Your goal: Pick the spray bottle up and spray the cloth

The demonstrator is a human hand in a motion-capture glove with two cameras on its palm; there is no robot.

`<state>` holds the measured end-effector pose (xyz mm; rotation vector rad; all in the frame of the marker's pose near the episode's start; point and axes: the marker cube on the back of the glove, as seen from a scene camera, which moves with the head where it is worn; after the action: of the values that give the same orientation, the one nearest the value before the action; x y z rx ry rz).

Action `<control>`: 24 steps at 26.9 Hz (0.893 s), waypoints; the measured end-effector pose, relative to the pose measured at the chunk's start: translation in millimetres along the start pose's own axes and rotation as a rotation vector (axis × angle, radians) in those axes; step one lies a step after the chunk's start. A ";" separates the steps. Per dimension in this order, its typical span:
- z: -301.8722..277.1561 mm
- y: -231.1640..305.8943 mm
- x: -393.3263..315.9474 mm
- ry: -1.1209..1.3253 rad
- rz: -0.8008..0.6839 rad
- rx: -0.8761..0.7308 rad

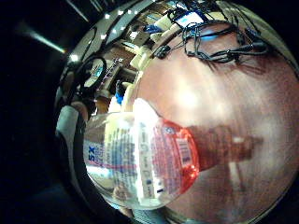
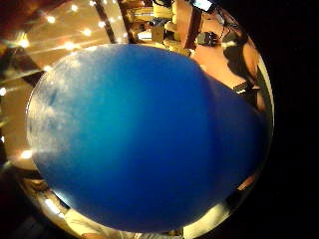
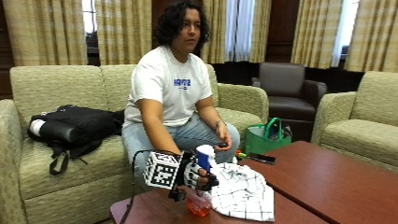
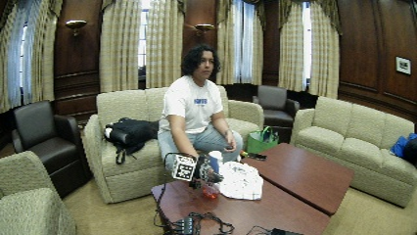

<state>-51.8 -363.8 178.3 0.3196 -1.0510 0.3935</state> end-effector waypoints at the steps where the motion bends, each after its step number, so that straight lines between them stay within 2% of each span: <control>1: -0.9 -0.6 0.0 -0.007 0.008 0.008; 5: -6.6 -2.9 -4.0 -0.029 0.049 0.062; 9: -17.3 -3.8 -23.8 0.013 0.002 0.052; 14: -46.3 -7.5 -82.5 0.078 -0.092 -0.050; 20: -73.6 -13.2 -150.7 0.211 -0.115 -0.145; 24: -74.9 -16.4 -182.0 0.323 -0.091 -0.317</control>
<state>-66.2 -374.9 -18.4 0.0167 -0.7633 0.1837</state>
